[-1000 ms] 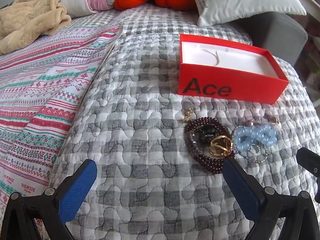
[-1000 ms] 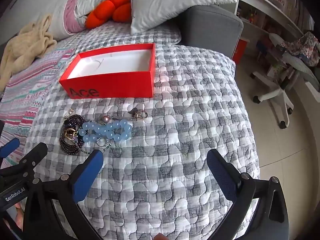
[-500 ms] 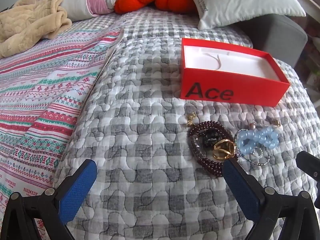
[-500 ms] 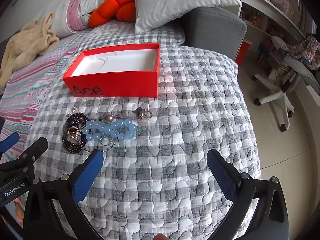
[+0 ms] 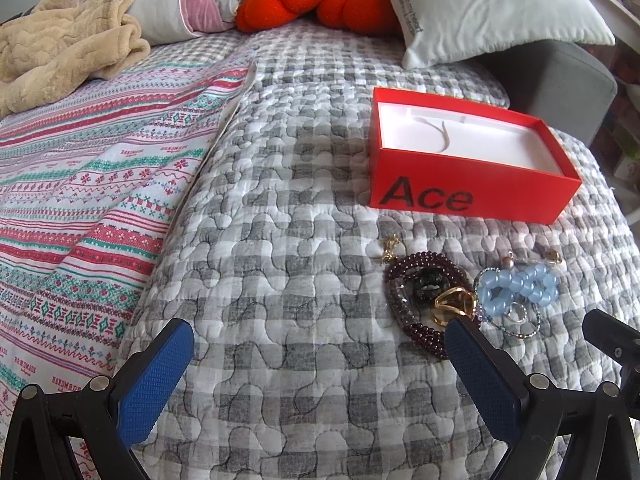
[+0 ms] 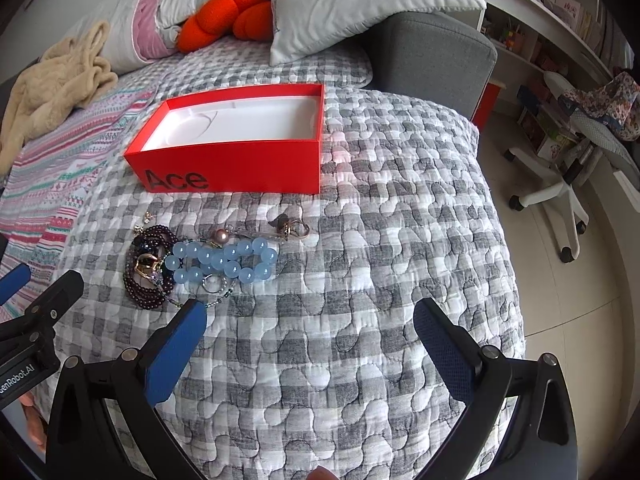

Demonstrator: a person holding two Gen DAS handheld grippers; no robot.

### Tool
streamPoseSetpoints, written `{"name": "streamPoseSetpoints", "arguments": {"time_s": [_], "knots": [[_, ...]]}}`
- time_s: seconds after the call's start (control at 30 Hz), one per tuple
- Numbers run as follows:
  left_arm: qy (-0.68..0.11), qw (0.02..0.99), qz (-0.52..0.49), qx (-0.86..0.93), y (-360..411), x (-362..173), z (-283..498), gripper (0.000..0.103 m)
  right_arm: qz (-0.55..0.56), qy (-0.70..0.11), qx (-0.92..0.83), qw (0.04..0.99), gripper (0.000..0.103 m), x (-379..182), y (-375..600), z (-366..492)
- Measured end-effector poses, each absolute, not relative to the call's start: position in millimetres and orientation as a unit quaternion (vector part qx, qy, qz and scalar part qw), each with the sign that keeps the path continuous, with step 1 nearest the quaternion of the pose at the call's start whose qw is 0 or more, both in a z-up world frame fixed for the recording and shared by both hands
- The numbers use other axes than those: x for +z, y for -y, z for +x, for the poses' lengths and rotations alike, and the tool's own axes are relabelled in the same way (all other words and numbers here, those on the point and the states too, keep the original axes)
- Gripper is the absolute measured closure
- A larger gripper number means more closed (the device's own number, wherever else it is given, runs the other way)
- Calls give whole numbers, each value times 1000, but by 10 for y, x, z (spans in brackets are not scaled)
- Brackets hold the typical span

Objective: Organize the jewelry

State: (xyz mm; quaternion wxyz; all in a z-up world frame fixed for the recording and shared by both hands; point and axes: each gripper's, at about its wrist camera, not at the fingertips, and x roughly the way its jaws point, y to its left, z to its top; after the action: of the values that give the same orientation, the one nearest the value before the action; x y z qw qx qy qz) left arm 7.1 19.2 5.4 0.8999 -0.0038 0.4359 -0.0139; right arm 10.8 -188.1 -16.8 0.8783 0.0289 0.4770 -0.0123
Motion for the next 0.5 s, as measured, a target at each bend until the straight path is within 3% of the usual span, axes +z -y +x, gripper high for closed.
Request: {"name": "streamPoseSetpoints", "arguments": {"time_s": [0.5], "knots": [[-437, 899, 0, -14, -172, 59, 70, 0, 36, -478, -14, 877, 0, -163, 1922, 110]]}}
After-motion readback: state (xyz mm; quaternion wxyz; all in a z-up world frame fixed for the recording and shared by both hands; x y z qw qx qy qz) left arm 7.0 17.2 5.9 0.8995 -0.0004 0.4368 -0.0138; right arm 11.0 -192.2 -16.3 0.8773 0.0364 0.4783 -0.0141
